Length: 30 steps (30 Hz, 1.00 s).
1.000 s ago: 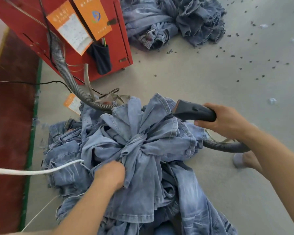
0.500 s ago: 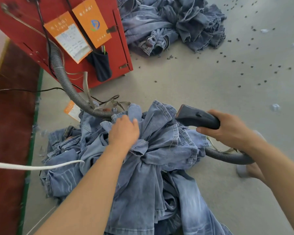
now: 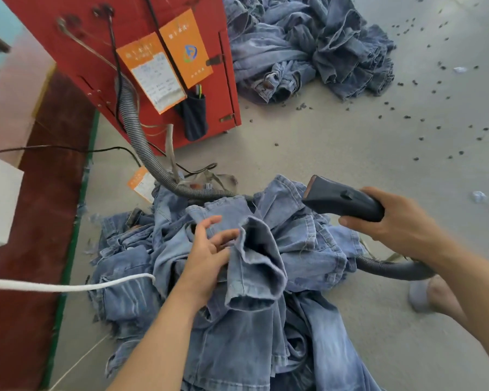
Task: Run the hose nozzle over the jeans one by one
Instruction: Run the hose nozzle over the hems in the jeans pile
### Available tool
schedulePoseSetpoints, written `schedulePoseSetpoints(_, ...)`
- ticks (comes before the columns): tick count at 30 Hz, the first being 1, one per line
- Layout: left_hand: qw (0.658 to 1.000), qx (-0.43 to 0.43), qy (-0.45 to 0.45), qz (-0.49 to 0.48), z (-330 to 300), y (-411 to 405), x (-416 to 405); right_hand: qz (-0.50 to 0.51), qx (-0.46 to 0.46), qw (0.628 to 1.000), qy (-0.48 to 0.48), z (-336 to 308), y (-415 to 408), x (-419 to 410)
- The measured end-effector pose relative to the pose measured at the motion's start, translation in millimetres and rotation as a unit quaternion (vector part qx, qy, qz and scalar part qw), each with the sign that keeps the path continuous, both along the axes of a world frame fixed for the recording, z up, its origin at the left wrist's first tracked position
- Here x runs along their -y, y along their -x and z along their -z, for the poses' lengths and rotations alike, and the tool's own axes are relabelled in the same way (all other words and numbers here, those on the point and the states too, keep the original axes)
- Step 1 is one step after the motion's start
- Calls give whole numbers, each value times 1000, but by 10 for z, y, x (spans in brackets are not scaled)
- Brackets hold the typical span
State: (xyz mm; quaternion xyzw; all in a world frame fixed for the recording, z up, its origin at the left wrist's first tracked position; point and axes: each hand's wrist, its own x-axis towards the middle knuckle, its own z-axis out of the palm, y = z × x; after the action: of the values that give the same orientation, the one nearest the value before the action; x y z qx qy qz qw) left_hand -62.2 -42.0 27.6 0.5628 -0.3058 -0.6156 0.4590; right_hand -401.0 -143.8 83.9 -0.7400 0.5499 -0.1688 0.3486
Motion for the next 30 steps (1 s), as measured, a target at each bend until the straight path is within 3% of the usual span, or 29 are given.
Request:
schedulePoseSetpoints(2, 989, 132, 36, 52, -66, 41, -103, -38, -5, 999, 4, -80, -16, -64)
schedulePoseSetpoints(4, 957, 269, 76, 79, -143, 108, -155, -75, -16, 997, 5, -158, -9, -133)
schedulePoseSetpoints(6, 927, 366, 66, 39, -202, 163, -208, -100, -25, 995, 0, -214, 6, -198)
schedulePoseSetpoints(7, 925, 376, 49, -18, -224, 187, -245, -106, -27, 994, 0, -220, 14, -229)
schedulePoseSetpoints(9, 946, 301, 16, -122, -242, 250, -359, -114, -31, 993, 11, -203, 27, -272)
schedulePoseSetpoints(11, 952, 303, 7, -33, -235, 319, -515, -117, -30, 993, 15, -189, 36, -304)
schedulePoseSetpoints(14, 874, 440, 78, 192, -199, 387, -624, -126, -25, 992, 15, -253, 38, -352)
schedulePoseSetpoints(17, 797, 552, 122, 211, -159, 429, -482, -116, -20, 993, 21, -303, 81, -377)
schedulePoseSetpoints(18, 803, 552, 136, 179, -150, 437, -415, -106, -12, 994, 26, -306, 88, -391)
schedulePoseSetpoints(20, 851, 494, 143, 105, -173, 421, -254, -80, 3, 996, 33, -304, 95, -417)
schedulePoseSetpoints(22, 886, 452, 82, 60, -197, 397, -39, -59, 15, 998, 33, -302, 77, -452)
schedulePoseSetpoints(25, 907, 421, 8, 20, -317, 373, 332, -45, 19, 998, 30, -294, -4, -489)
schedulePoseSetpoints(30, 911, 410, 26, 31, -314, 399, 683, -15, -24, 998, 57, -271, -184, -542)
